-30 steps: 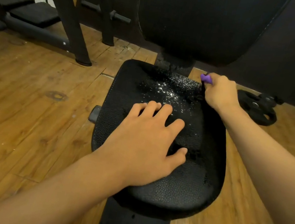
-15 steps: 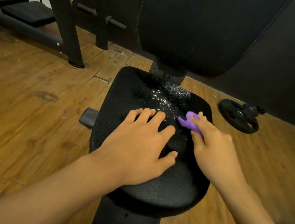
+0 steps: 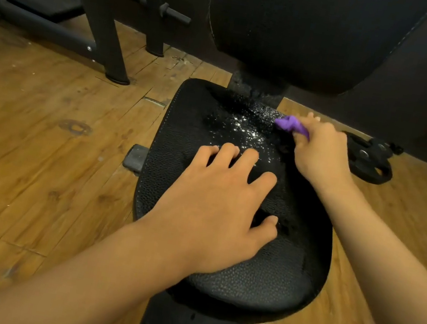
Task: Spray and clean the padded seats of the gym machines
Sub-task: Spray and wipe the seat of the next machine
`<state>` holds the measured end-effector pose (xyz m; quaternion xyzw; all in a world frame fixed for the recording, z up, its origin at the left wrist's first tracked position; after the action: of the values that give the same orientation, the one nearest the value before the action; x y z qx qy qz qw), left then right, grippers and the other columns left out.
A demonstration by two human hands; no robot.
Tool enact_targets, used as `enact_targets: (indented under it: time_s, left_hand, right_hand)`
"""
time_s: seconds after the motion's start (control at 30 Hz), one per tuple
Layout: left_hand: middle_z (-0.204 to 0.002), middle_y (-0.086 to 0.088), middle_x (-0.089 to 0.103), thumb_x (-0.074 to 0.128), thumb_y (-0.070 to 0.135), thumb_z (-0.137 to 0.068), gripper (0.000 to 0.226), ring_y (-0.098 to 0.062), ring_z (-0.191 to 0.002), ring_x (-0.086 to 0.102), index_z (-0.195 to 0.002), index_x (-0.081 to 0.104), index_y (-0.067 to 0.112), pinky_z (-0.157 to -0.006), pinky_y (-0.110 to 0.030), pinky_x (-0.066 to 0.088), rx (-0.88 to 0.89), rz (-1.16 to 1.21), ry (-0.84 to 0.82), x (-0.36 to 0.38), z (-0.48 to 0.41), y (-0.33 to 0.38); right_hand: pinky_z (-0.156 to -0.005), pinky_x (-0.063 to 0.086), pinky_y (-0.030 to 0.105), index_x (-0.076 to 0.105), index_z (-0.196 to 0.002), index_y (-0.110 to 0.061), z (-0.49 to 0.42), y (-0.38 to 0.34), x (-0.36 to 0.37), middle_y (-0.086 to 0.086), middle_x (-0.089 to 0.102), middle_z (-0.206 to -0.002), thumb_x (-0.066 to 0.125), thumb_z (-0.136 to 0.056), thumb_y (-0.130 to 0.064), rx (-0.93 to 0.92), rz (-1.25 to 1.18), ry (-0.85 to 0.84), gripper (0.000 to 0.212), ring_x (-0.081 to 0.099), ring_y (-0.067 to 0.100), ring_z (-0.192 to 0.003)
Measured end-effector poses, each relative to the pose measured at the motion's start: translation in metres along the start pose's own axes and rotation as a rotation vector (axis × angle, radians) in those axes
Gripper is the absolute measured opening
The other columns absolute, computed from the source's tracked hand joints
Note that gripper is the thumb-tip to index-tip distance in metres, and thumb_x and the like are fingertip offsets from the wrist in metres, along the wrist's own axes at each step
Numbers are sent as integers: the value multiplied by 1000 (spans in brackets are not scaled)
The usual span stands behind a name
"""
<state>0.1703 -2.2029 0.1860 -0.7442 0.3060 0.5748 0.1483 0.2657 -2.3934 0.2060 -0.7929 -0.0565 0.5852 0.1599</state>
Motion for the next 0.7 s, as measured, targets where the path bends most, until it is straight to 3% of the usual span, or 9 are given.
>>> enact_targets:
  time_s: [0.1, 0.27, 0.4, 0.47, 0.6, 0.63, 0.7]
  left_hand:
    - [-137, -9, 53, 30, 59, -92, 58, -30, -121, 48, -127, 58, 22, -105, -49, 38, 1, -2, 7, 1, -1, -1]
    - [-133, -7, 53, 32, 60, -92, 56, -29, -118, 48, -125, 58, 22, -103, -48, 38, 9, 0, 19, 0, 0, -1]
    - [-132, -6, 53, 30, 61, -91, 57, -28, -118, 47, -125, 57, 24, -102, -48, 38, 14, 5, 17, -1, 0, -2]
    - [-131, -5, 52, 29, 61, -91, 58, -28, -117, 47, -125, 57, 24, -101, -48, 38, 13, 6, 17, -1, -1, -3]
    - [-135, -6, 51, 26, 62, -91, 61, -29, -119, 46, -127, 56, 24, -103, -49, 37, 16, 1, 0, -1, -2, -3]
    - [-135, -6, 51, 25, 62, -91, 62, -28, -120, 46, -128, 55, 24, -104, -48, 37, 18, 1, -3, -1, -2, -3]
    - [-136, -6, 52, 24, 62, -91, 63, -28, -122, 46, -131, 54, 24, -105, -47, 37, 26, 6, 2, -2, 0, -3]
  right_hand:
    - [-96, 39, 32, 69, -123, -24, -29, -3, 6, 7, 64, -130, 45, -102, -9, 75, -45, 26, 35, 53, 32, -123]
    - [-92, 44, 37, 69, -119, -15, -67, -2, 10, 19, 64, -125, 45, -99, -15, 220, -25, -102, 31, 53, 39, -121]
    - [-102, 42, 32, 66, -126, -37, -39, -2, 2, -5, 62, -137, 44, -103, -16, 15, -86, -109, 39, 56, 23, -125]
    - [-105, 38, 30, 63, -131, -39, -17, -1, -4, -8, 60, -139, 45, -104, -16, -58, -95, -84, 39, 54, 19, -128]
    - [-102, 17, -1, 61, -134, -33, 34, -4, -17, -14, 48, -146, 49, -103, -12, -196, -102, -96, 39, 39, 3, -138]
    - [-104, 16, -1, 59, -136, -32, 50, -4, -19, -12, 45, -149, 49, -103, -10, -215, -114, -110, 41, 35, 1, -140]
    - [-118, 20, 13, 56, -141, -30, 79, -3, -26, -10, 42, -153, 51, -101, -7, -233, -125, -146, 47, 31, 0, -144]
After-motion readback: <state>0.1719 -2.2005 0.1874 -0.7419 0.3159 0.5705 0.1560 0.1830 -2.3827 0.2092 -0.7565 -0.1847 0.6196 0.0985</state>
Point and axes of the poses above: each hand's wrist, its own z-axis away from the middle knuckle, its own x-axis out of the palm, y = z × x, the point moved 2 cm from there along -z, towards the middle knuckle
